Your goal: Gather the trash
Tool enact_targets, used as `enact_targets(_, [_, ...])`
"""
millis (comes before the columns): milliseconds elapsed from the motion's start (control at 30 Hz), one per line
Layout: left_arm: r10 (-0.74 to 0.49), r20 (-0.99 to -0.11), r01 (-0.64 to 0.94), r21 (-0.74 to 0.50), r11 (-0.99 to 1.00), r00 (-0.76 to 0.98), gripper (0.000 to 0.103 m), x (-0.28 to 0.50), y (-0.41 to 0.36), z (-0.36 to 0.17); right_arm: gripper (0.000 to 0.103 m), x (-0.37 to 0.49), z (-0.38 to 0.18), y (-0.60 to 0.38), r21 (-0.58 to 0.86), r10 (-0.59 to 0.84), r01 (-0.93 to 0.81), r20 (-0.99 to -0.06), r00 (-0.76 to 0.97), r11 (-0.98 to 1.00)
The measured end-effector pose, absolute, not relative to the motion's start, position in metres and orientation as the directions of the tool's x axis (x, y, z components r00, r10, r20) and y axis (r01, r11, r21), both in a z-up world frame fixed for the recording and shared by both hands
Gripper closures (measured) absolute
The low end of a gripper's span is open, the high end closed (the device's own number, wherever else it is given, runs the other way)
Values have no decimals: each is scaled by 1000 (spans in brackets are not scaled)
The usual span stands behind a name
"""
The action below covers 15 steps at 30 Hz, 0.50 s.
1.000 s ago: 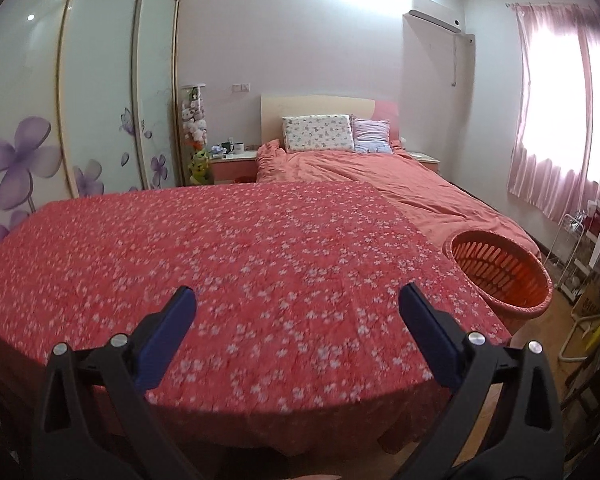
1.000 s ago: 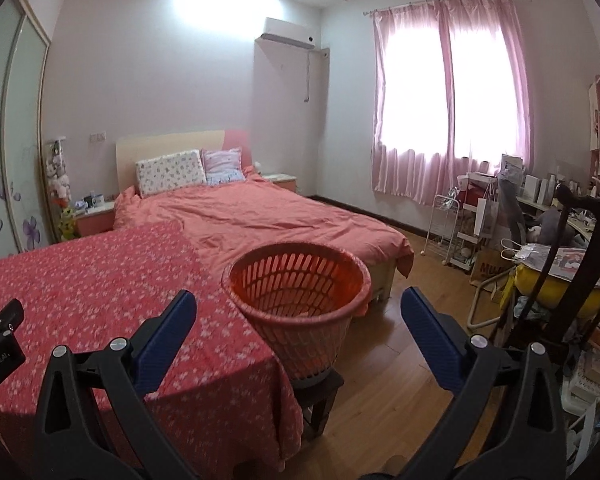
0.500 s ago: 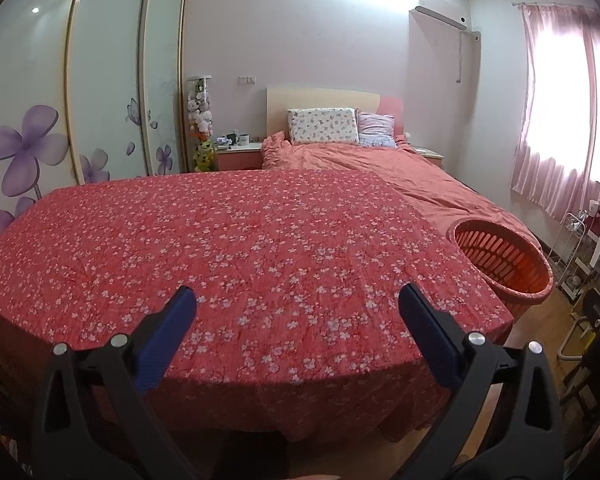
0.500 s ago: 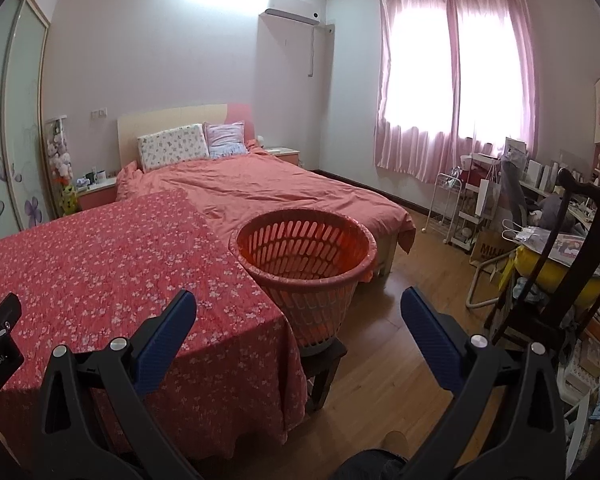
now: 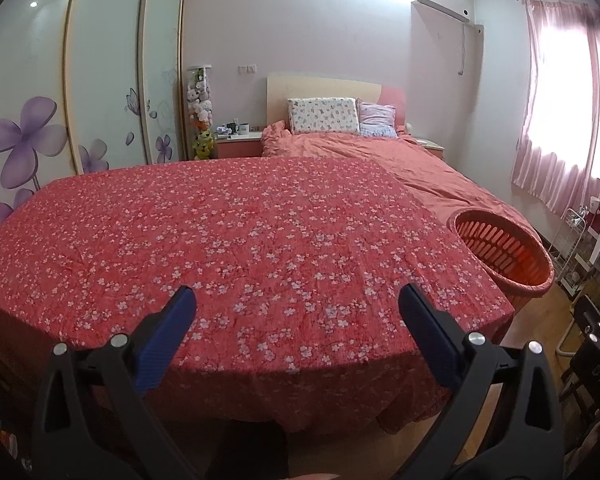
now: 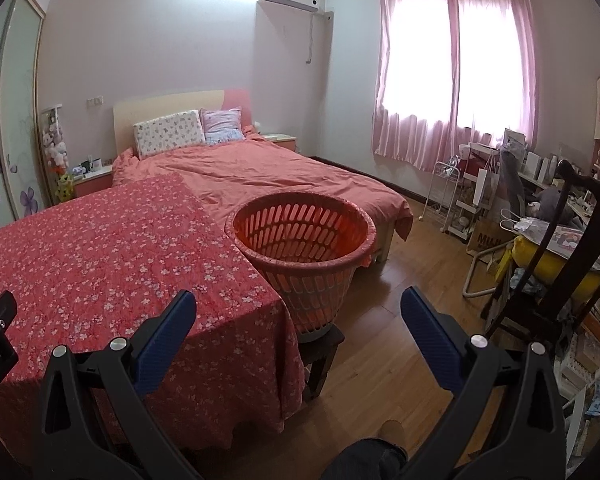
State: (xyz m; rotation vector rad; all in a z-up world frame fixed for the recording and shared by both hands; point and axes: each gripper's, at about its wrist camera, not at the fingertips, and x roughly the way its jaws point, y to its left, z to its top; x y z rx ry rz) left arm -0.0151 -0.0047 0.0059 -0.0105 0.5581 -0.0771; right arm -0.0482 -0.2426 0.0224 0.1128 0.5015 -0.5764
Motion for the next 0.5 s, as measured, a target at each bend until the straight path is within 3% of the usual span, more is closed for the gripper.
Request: enact_targets(500, [-67, -521, 64, -24, 998, 851, 4, -16, -9, 7, 2, -46, 22, -242, -33, -479, 534, -493, 727, 845])
